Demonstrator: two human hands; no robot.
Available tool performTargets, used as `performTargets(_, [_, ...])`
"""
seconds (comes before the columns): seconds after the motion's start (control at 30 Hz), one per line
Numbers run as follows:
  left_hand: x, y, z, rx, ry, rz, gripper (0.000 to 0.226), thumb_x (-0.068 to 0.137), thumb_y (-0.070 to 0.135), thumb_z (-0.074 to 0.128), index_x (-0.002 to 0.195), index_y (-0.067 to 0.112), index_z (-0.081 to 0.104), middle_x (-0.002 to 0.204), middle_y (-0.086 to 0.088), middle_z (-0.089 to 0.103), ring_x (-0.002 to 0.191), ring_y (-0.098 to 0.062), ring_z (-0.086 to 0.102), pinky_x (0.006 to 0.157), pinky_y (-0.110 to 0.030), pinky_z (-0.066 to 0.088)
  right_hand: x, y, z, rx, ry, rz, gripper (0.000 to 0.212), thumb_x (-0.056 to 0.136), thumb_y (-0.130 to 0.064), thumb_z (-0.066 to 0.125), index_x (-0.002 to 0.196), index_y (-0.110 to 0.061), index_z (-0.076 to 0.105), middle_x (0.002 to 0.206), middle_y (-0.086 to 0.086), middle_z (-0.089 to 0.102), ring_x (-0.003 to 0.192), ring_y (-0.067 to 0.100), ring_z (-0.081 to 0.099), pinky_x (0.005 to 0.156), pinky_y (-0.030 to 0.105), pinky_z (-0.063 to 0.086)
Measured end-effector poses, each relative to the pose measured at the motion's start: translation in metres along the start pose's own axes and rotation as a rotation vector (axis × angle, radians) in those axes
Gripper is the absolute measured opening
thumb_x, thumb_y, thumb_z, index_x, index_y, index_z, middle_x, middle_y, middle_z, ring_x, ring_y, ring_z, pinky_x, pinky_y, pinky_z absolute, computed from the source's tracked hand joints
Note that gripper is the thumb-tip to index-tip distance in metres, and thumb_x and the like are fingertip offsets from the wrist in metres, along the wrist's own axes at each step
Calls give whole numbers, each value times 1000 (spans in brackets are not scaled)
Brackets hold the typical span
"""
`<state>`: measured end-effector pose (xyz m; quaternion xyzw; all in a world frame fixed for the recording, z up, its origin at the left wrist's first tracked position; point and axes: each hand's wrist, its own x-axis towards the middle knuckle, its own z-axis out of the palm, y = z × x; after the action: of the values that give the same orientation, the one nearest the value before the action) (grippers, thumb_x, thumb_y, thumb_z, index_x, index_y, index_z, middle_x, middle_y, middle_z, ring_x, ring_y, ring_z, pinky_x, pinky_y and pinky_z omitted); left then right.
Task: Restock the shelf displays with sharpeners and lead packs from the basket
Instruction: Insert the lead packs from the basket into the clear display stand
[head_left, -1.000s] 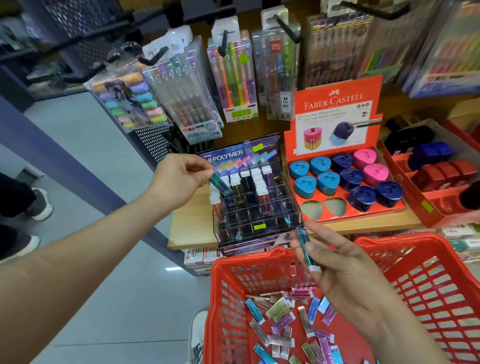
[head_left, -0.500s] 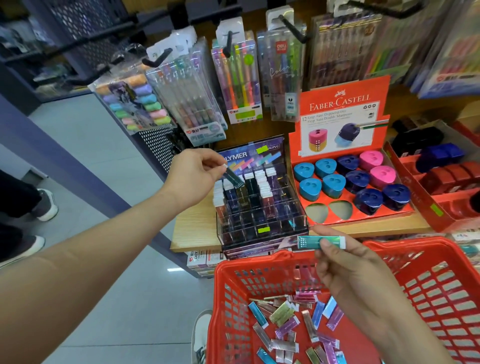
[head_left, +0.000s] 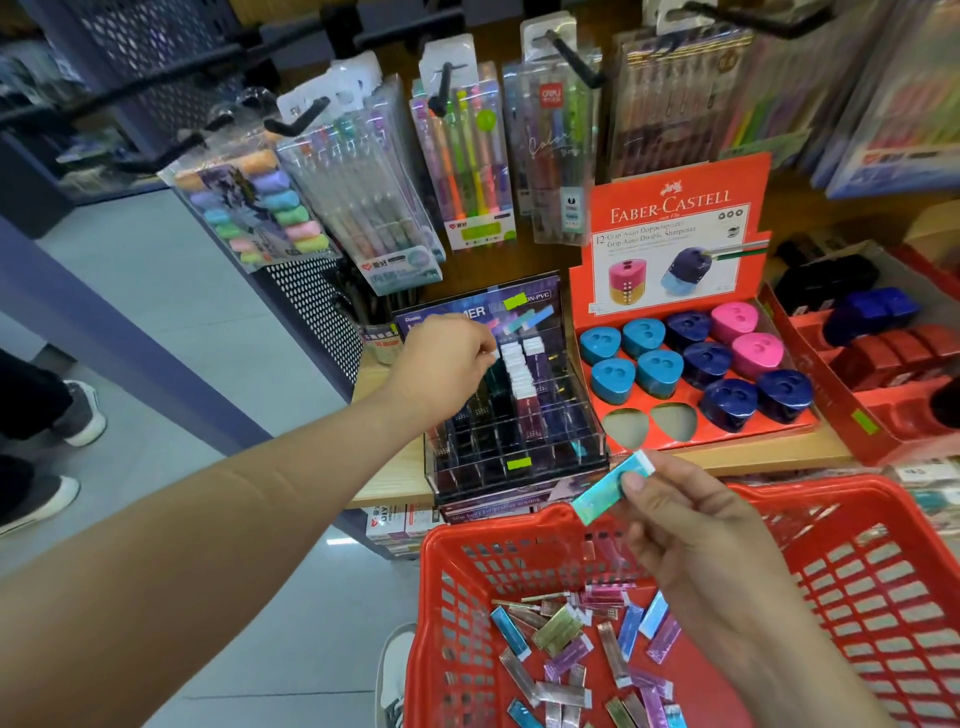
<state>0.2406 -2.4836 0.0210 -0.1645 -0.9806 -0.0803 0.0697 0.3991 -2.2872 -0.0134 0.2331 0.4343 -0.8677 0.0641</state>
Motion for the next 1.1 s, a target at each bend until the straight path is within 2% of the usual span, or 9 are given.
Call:
performTargets(0.2, [5,3,3,129,-70,21,17,93,26,56,100,16,68,101,-5,65,95,-26,60,78,-34,47,-9,-6,12,-24,-47,10,22,70,-12,69,92,-11,72,77,9,71,66,15,62,60,25,46])
performTargets(0.33, [-1,18,-23,-213,-28,-124,15,88,26,65,86,15,75,81,3,70,74,-13,63,71,-29,53,-11,-11,17,-130,-54,-46,32,68,-14,69,100,-13,71,75,10,72,67,16,69,52,26,49])
performTargets(0.43, [-20,44,-50,-750,-354,-251,18,89,23,66,84,7,74,75,-7,71,59,-10,61,57,-22,52,-11,-14,21,-155,-27,-122,34,63,-16,74,96,-11,70,73,8,72,60,14,67,53,22,50])
performTargets(0.5, [-35,57,-57,-828,-598,-200,21,88,24,66,90,5,73,79,-11,71,62,-10,62,58,-19,53,-10,-13,23,-220,0,-176,36,57,-22,78,92,-13,71,77,8,73,66,14,67,62,25,50])
performTargets(0.57, [-47,63,-55,-923,-679,-182,17,86,19,68,93,4,73,79,-12,69,64,-10,63,60,-18,54,-10,-13,25,-293,10,-223,37,55,-26,80,89,-14,70,80,8,75,72,15,68,69,27,50])
performTargets(0.7, [-53,58,-56,-999,-624,-236,13,83,7,70,93,0,71,78,-18,69,62,-12,65,61,-19,56,-11,-11,27,-400,-17,-274,20,73,-20,77,91,-16,70,79,3,75,72,10,68,66,20,50])
performTargets(0.77, [-48,48,-62,-956,-474,-276,10,83,6,70,92,1,71,77,-18,71,63,-16,66,62,-21,58,-7,-9,27,-447,-3,-320,7,85,-14,69,92,-16,71,77,1,73,67,4,64,63,15,50])
performTargets(0.93, [-24,4,-60,-513,-1,-233,3,83,20,73,84,18,75,71,7,69,67,-6,65,72,-23,54,11,-7,12,-687,48,-386,25,91,-5,62,93,-30,66,96,-7,68,87,-2,62,76,18,47])
performTargets(1.1, [-13,-5,-37,-287,45,-146,14,87,23,68,95,15,76,86,7,68,82,-6,59,83,-22,47,26,2,4,-937,25,-351,35,89,-8,62,118,-29,62,116,-7,63,109,6,57,98,34,47])
